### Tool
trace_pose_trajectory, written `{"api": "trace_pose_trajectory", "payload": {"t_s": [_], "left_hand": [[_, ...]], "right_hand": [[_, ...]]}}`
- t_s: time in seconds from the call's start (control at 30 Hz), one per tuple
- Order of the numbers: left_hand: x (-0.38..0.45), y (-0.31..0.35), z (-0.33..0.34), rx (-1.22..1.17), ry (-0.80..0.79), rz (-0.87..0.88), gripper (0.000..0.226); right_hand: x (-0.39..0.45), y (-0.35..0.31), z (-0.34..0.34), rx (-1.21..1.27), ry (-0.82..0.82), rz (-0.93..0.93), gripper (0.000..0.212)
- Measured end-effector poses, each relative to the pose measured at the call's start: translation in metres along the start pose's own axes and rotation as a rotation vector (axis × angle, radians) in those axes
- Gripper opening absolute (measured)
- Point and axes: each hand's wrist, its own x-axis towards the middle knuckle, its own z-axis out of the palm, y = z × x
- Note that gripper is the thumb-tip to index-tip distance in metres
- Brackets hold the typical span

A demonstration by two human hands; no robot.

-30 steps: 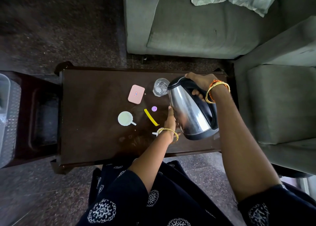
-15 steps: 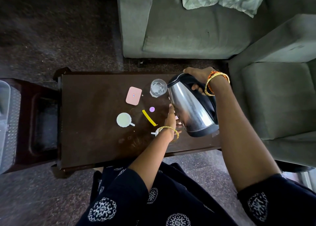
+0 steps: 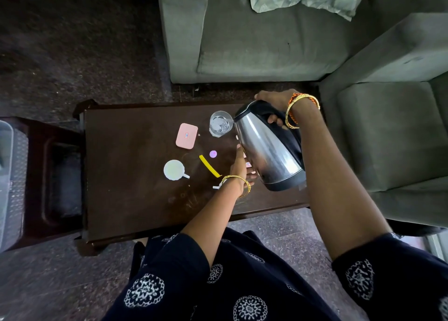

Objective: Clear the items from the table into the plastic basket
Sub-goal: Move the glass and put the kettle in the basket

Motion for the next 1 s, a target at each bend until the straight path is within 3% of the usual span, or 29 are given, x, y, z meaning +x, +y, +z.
{"api": "trace_pose_trajectory", "payload": {"t_s": [0.53, 0.9, 1.0], "left_hand": [[0.001, -0.003, 0.002, -0.017, -0.021, 0.015, 0.074], [0.000, 0.013, -0.031, 0.020, 0.053, 0.036, 0.053], [-0.003, 0.018, -0.054, 0.000, 0.109, 0.070, 0.033]], "right_hand": [[0.001, 0.000, -0.001, 0.038, -0.026, -0.018, 0.044], [-0.051, 0.053, 0.040, 0.451, 0.230, -0.006, 0.060], [-0.069, 0.070, 0.068, 0.524, 0.344, -0.054, 0.059]]}}
